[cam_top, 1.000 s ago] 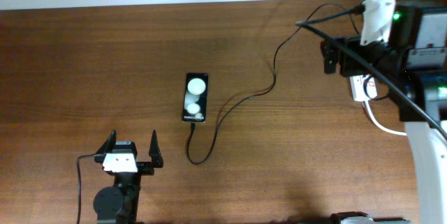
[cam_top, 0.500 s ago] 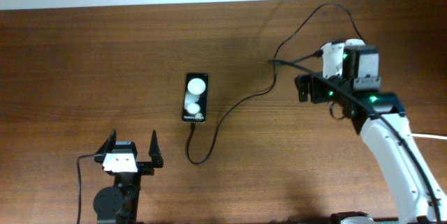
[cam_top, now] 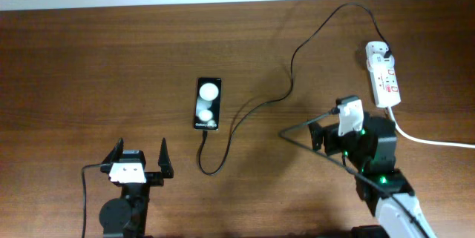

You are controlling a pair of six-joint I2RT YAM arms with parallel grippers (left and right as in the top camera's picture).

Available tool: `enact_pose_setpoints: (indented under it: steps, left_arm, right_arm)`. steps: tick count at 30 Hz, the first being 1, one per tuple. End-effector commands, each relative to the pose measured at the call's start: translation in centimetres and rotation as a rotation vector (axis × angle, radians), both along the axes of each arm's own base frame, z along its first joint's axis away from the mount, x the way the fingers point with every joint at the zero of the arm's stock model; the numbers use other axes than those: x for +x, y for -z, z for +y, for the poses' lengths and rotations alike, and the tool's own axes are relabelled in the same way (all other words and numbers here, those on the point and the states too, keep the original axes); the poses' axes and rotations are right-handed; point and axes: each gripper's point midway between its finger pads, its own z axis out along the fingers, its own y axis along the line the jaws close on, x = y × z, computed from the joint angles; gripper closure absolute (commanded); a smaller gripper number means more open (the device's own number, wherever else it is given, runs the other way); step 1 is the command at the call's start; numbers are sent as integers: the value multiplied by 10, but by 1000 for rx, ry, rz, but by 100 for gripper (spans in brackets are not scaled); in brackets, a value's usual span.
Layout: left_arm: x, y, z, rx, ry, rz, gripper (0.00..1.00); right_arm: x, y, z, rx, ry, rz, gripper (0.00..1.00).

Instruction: Plug charger to phone and switch on socket

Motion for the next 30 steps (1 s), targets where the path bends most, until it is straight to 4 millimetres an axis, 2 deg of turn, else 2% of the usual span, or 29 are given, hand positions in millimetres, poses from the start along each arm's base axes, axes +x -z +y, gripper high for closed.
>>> enact_pose_setpoints:
  steps: [1,8,12,14,17,23,28,30]
  left_arm:
    - [0,1,1,17,-9,-1,1]
    - [0,0,1,17,-9,-1,1]
    - [0,0,1,17,-9,-1,1]
    - [0,0,1,17,-9,-1,1]
    - [0,0,1,17,-9,-1,1]
    - [0,0,1,17,-9,-1,1]
    - [0,0,1,17,-9,-1,1]
    - [0,0,1,17,-9,-1,1]
  right_arm:
    - [-17,10,2,-2,-15,-41,1]
    - [-45,33,-2,-11,3,-64,1]
    - [-65,57,-3,-12,4,-31,1]
    - [-69,58,-3,-12,3,-21,1]
    - [-68,47,-3,-10,3,-70,1]
    - [-63,11,0,-15,1,-233,1]
    - [-67,-40,10,7,-34,-457,1]
    - [-70,-53,12,15,-42,-514,1]
